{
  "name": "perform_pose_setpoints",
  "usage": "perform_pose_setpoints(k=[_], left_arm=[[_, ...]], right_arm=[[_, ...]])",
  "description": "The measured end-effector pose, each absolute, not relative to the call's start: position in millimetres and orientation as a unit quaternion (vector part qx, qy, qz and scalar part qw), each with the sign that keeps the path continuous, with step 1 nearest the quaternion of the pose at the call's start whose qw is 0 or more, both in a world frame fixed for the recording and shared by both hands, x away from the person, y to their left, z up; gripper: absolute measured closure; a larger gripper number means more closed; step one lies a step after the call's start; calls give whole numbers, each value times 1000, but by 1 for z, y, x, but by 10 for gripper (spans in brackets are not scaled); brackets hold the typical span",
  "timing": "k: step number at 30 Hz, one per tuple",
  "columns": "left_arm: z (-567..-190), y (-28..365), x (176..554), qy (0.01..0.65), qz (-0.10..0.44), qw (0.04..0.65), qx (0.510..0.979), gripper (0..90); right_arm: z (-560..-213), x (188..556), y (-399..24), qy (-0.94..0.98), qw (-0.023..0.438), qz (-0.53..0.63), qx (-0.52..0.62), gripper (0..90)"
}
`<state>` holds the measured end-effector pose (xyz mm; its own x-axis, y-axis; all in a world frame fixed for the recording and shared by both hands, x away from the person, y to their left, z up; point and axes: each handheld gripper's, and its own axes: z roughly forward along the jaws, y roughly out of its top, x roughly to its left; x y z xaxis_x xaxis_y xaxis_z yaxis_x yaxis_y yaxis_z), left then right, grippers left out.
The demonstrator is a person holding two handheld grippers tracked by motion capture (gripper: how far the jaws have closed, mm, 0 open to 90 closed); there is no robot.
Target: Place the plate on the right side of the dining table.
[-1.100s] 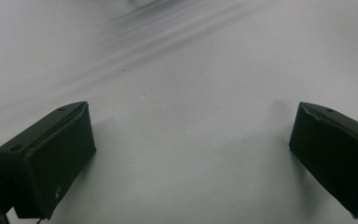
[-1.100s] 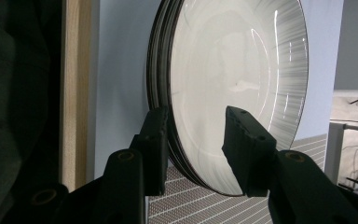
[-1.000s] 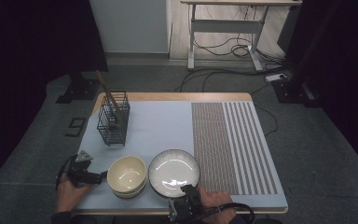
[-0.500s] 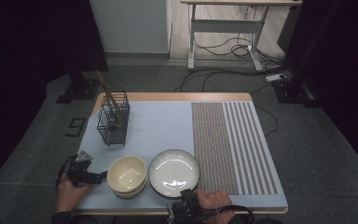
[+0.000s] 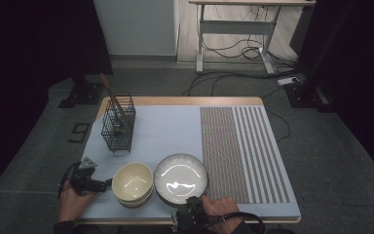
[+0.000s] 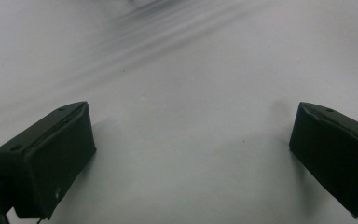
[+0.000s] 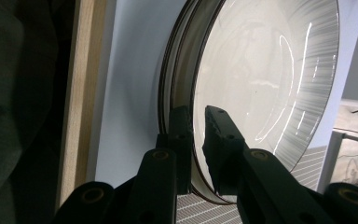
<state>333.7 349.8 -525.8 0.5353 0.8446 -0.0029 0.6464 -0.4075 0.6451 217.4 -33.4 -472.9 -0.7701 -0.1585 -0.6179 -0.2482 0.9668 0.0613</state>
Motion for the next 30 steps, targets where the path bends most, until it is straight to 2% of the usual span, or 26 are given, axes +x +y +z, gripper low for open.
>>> perform_pose_setpoints(k=[30], left_arm=[[-526, 350, 334, 452, 164, 301, 823, 0]], right_arm=[[-477, 233, -22, 947, 302, 61, -88, 784]])
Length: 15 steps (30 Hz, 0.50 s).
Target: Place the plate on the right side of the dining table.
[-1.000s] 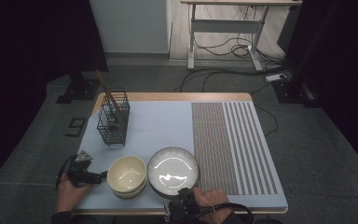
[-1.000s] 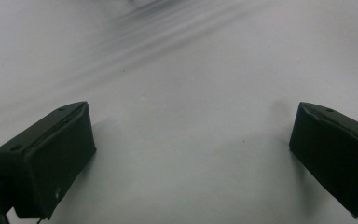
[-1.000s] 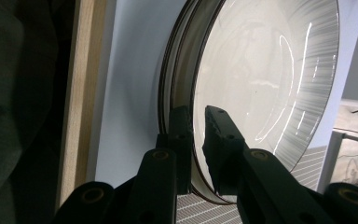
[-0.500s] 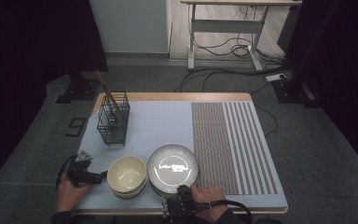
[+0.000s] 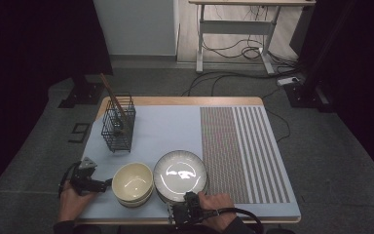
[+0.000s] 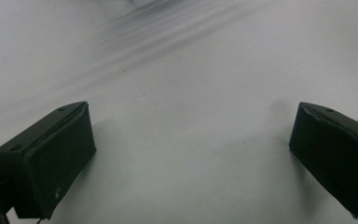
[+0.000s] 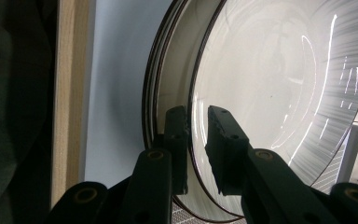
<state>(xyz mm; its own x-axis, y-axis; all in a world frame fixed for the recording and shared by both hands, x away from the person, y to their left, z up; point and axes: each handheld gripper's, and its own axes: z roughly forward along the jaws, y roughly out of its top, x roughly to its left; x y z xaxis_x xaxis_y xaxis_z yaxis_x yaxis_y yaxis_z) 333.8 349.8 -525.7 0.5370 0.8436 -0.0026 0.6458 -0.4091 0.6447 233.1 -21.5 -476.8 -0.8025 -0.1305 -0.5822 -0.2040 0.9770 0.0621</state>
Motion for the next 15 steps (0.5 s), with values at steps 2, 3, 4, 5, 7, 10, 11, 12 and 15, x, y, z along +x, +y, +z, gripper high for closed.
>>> perform_pose_setpoints(k=[2, 3, 4, 5, 7, 10, 11, 12, 15], left_arm=[[-526, 350, 334, 452, 164, 301, 823, 0], [-526, 350, 334, 452, 164, 301, 823, 0], [-526, 350, 334, 452, 164, 302, 823, 0], [-526, 350, 334, 452, 164, 302, 823, 0], [-526, 350, 334, 452, 164, 301, 823, 0], [-526, 350, 334, 452, 164, 301, 823, 0], [-526, 350, 334, 452, 164, 301, 823, 0], [-526, 350, 334, 452, 164, 301, 823, 0], [-526, 350, 334, 452, 164, 301, 824, 0]], right_arm=[[-478, 234, -21, 946, 308, 57, -89, 790], [-479, 235, -20, 945, 312, 53, -87, 790], [-480, 236, -20, 944, 315, 50, -87, 790], [-480, 237, -20, 943, 317, 47, -87, 790], [-481, 238, -19, 943, 318, 49, -86, 790], [-484, 239, -18, 941, 324, 47, -90, 789], [-485, 239, -18, 940, 326, 43, -90, 789], [-486, 239, -18, 939, 328, 44, -89, 789], [-489, 239, -17, 938, 333, 43, -91, 789]])
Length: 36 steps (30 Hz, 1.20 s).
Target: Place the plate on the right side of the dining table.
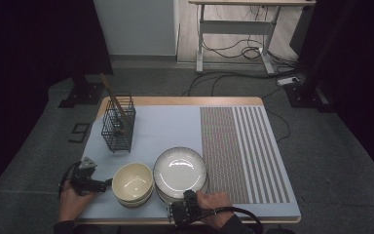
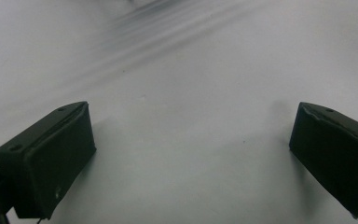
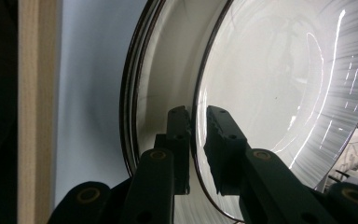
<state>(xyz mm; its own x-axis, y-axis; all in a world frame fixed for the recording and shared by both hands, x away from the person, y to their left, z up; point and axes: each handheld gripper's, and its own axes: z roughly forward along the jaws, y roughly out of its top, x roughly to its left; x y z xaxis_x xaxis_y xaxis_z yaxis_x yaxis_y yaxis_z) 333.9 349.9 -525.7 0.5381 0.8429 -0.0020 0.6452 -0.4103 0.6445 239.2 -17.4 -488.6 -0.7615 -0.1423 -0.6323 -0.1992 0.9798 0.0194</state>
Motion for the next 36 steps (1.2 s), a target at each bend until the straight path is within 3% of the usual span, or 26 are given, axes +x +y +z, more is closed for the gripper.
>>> perform_pose_setpoints(k=[13, 21, 27, 36], left_arm=[[-526, 350, 334, 452, 164, 301, 823, 0], [-526, 350, 334, 452, 164, 301, 824, 0], [-526, 350, 334, 452, 164, 301, 824, 0], [-526, 350, 334, 452, 164, 301, 824, 0]], right_arm=[[-505, 240, -16, 915, 387, 29, -109, 743], [-508, 237, -17, 912, 393, 35, -109, 808], [-513, 229, -19, 890, 436, 33, -128, 838], [-508, 223, -22, 881, 454, 39, -125, 823]])
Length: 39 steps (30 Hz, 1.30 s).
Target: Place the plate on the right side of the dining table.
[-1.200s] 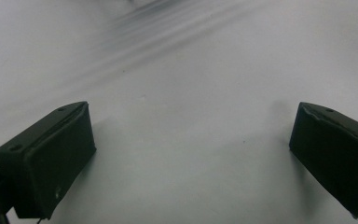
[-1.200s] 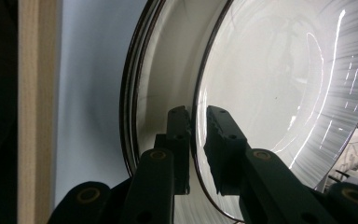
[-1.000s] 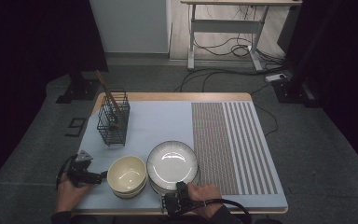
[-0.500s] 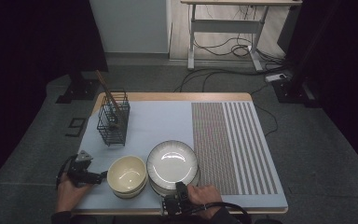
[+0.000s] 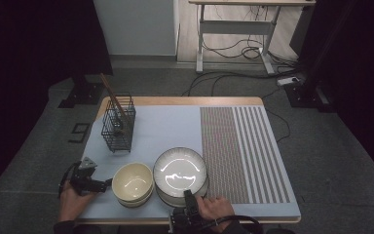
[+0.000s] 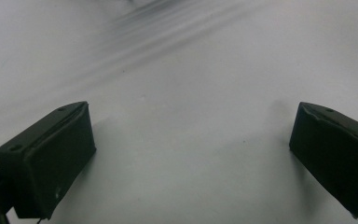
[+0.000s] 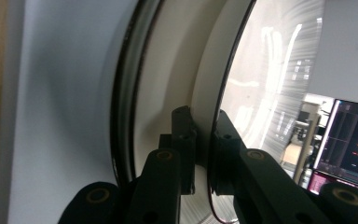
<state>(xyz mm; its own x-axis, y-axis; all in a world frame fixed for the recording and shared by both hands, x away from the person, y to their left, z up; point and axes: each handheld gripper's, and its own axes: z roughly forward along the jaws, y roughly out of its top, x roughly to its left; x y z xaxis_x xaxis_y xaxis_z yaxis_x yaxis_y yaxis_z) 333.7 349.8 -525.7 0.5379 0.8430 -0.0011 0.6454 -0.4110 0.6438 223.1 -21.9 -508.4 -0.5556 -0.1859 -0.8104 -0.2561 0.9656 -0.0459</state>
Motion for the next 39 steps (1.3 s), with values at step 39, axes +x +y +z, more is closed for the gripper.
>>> perform_pose_setpoints(k=[39], left_arm=[[-526, 350, 334, 451, 165, 301, 824, 0]], right_arm=[[-492, 239, -51, 855, 513, 15, -74, 793]])
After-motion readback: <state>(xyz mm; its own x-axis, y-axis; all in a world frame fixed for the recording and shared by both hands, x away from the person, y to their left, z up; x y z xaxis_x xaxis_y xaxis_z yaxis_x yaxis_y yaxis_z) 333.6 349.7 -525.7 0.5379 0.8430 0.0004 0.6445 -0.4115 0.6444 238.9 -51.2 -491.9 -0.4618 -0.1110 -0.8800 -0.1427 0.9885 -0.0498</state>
